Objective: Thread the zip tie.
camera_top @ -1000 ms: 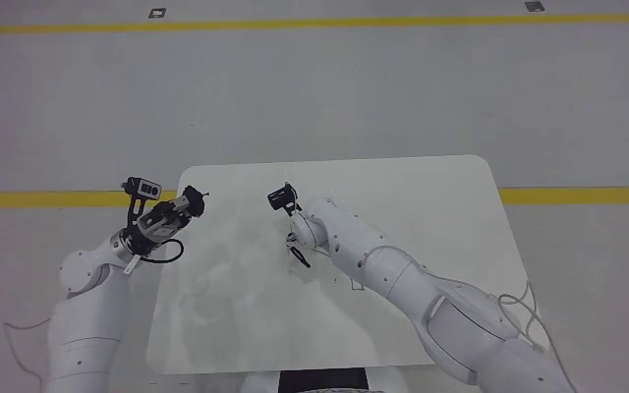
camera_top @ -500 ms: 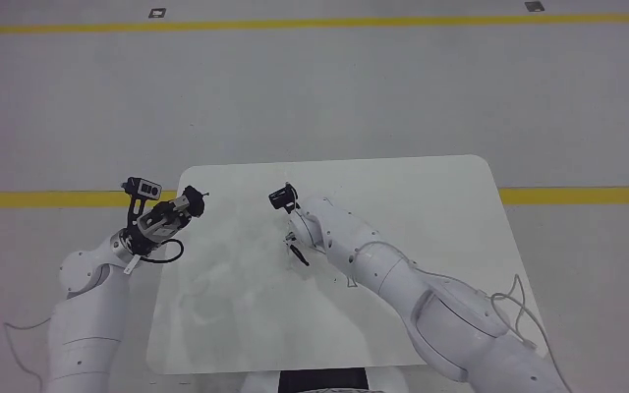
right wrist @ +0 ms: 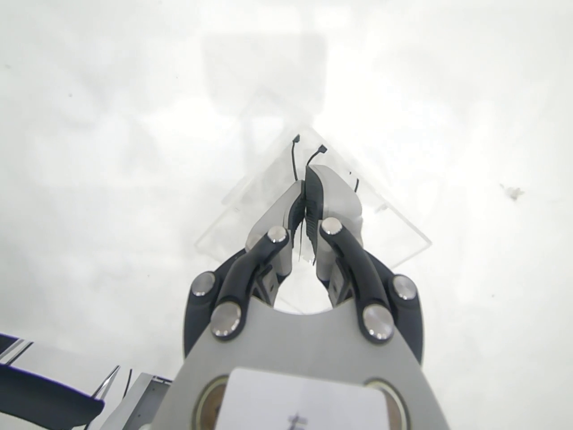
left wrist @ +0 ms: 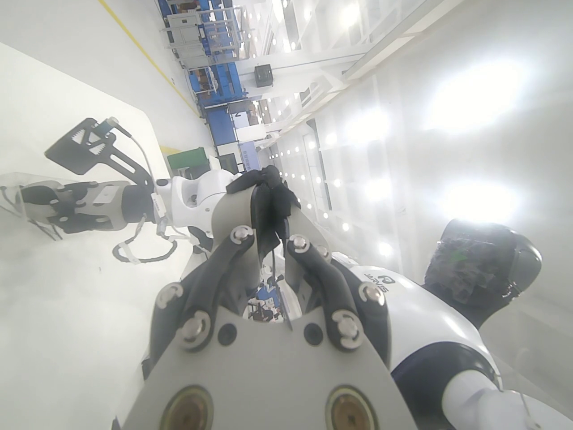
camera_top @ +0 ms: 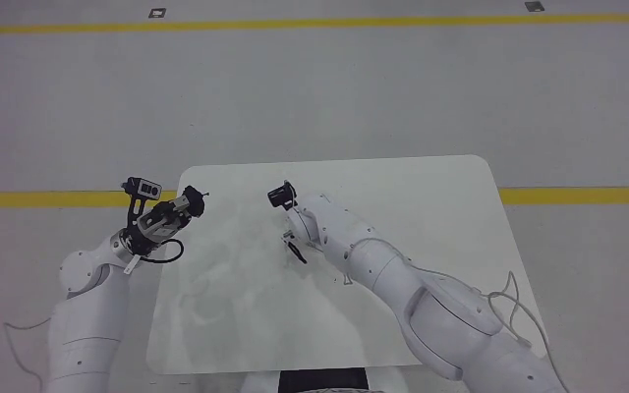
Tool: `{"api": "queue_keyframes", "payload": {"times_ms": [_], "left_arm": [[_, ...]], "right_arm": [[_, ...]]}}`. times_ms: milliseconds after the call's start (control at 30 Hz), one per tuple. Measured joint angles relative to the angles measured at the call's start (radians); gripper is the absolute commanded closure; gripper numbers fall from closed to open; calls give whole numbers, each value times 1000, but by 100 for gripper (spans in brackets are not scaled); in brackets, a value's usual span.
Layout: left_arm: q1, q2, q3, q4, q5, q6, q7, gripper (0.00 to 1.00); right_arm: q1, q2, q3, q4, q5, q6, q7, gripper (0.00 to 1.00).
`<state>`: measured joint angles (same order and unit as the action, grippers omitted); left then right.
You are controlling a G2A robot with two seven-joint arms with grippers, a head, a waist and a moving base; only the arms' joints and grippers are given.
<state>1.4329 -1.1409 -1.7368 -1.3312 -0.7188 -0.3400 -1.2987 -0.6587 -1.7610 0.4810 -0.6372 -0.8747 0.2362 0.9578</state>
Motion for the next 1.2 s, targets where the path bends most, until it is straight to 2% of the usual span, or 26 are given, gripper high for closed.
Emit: {"api": "queue_keyframes", "payload": {"times_ms": [400,633,767,900,1033,1200], "left_arm": [[0,0,0,0,0,0,0,100],[0,0,0,0,0,0,0,100],[0,0,0,0,0,0,0,100],[0,0,0,0,0,0,0,100],[0,0,0,0,0,0,0,100],[0,0,0,0,0,0,0,100]], "right_arm": [[-6,11,48,-20,-11,-23,27,100],[-25,56,136,-100,17,-95,49,100],[-62,102,223,-190,44,-139,75,100],[-123,148,316,-302,56,-158,95,100],[-202,191,418,-429,77,-179,119,100],[-319,234,562,-590,168,-227,104,100]]}}
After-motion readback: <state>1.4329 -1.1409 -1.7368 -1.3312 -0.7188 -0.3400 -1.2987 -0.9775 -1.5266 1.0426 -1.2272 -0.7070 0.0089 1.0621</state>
